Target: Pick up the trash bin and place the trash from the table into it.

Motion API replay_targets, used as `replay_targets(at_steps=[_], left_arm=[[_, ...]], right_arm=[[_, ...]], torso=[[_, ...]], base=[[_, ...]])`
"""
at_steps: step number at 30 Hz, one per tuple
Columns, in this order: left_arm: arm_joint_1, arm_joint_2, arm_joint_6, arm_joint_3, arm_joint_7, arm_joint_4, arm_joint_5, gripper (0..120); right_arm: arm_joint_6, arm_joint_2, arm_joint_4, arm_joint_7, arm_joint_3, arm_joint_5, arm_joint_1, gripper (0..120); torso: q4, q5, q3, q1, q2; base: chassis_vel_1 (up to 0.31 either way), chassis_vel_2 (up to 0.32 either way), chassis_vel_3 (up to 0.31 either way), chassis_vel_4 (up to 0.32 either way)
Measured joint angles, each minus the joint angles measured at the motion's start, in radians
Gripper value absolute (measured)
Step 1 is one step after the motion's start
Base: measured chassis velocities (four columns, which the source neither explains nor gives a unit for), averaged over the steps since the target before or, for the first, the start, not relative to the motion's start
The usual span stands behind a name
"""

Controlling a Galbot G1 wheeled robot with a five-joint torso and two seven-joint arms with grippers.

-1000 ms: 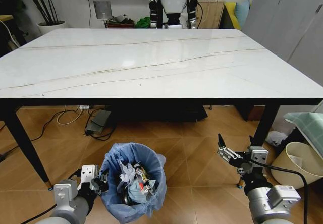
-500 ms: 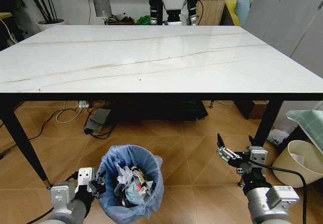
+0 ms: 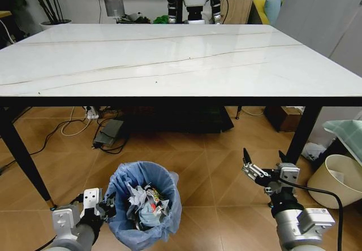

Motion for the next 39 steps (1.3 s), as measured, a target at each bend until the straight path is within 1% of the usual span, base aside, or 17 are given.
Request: replay_targets(at_steps=[2, 7, 10, 12, 19, 23, 24, 27, 28, 30, 31, 32, 36, 37, 39], left_arm=[[-0.001, 0.0, 0.0, 0.002, 0.0, 0.0, 0.0, 0], [-0.001, -0.002, 0.0, 0.003, -0.001, 0.0, 0.001, 0], [-0.001, -0.005, 0.0, 0.002, -0.005, 0.0, 0.0, 0], [-0.002, -0.007, 0.0, 0.002, -0.008, 0.0, -0.002, 0], [-0.008, -0.017, 0.0, 0.0, -0.064, 0.014, -0.05, 0], [-0.014, -0.023, 0.0, 0.001, -0.085, 0.021, -0.066, 0], [-0.014, -0.023, 0.0, 0.001, -0.085, 0.021, -0.066, 0], [-0.021, -0.04, 0.0, 0.005, -0.156, 0.042, -0.091, 0], [-0.021, -0.04, 0.0, 0.005, -0.156, 0.042, -0.091, 0], [-0.024, -0.053, 0.0, 0.003, -0.208, 0.071, -0.104, 0], [-0.024, -0.053, 0.0, 0.003, -0.208, 0.071, -0.104, 0], [-0.026, -0.059, -0.001, -0.001, -0.22, 0.09, -0.107, 0], [-0.03, -0.065, -0.006, -0.009, -0.228, 0.119, -0.108, 0], [-0.035, -0.069, -0.014, -0.015, -0.225, 0.142, -0.108, 0], [-0.044, -0.077, -0.036, -0.018, -0.177, 0.187, -0.091, 0]], right_arm=[[0.001, 0.0, 0.0, 0.0, -0.002, -0.001, 0.0, 100], [0.001, 0.0, 0.0, 0.0, -0.004, -0.003, -0.001, 100], [0.002, -0.001, 0.0, 0.0, -0.004, -0.004, 0.0, 100], [0.002, -0.001, 0.0, 0.0, -0.004, -0.005, 0.0, 100], [0.006, 0.0, 0.0, -0.001, -0.006, -0.009, -0.003, 100], [0.007, 0.001, 0.0, -0.001, -0.007, -0.01, -0.002, 100], [0.007, 0.001, 0.0, -0.001, -0.007, -0.01, -0.002, 100], [0.008, 0.001, 0.0, -0.002, -0.007, -0.011, -0.001, 100], [0.008, 0.001, 0.0, -0.002, -0.007, -0.011, -0.001, 100], [0.009, 0.002, 0.0, -0.002, -0.007, -0.011, 0.001, 100], [0.009, 0.002, 0.0, -0.002, -0.007, -0.011, 0.001, 100], [0.011, 0.002, 0.0, -0.002, -0.007, -0.011, 0.002, 100], [0.013, 0.003, 0.0, -0.003, -0.007, -0.011, 0.003, 100], [0.013, 0.003, 0.0, -0.003, -0.007, -0.011, 0.004, 100], [0.013, 0.002, 0.0, -0.003, -0.008, -0.011, 0.006, 100]], torso=[[0.0, 0.0, -0.009, -0.003, -0.011], [0.0, 0.0, -0.02, -0.006, -0.026], [0.0, 0.0, -0.034, -0.009, -0.043], [0.0, 0.0, -0.037, -0.01, -0.046], [0.0, 0.0, -0.062, -0.017, -0.078], [0.0, 0.0, -0.072, -0.018, -0.091], [0.0, 0.0, -0.072, -0.018, -0.091], [0.0, 0.0001, -0.075, -0.018, -0.095], [0.0, 0.0001, -0.075, -0.018, -0.095], [0.0, 0.0001, -0.075, -0.018, -0.096], [0.0, 0.0001, -0.075, -0.018, -0.096], [0.0, 0.0001, -0.074, -0.018, -0.096], [0.0, 0.0, -0.074, -0.018, -0.095], [0.0, 0.0, -0.073, -0.018, -0.094], [0.0, 0.0, -0.072, -0.018, -0.092]], base=[[0.0, 0.0, 0.0, 0.0], [0.0, 0.0, 0.0, 0.0], [0.0, 0.0, 0.0, 0.0], [0.0, 0.0, 0.0, 0.0], [0.0, 0.0, 0.0, 0.0], [0.0, 0.0, 0.0, 0.0], [0.0, 0.0, 0.0, 0.0], [0.0, 0.0, 0.0, 0.0], [0.0, 0.0, 0.0, 0.0], [0.0, 0.0, 0.0, 0.0], [0.0, 0.0, 0.0, 0.0], [0.0, 0.0, 0.0, 0.0], [0.0, 0.0, 0.0, 0.0], [0.0, 0.0, 0.0, 0.0], [0.0, 0.0, 0.0, 0.0]])
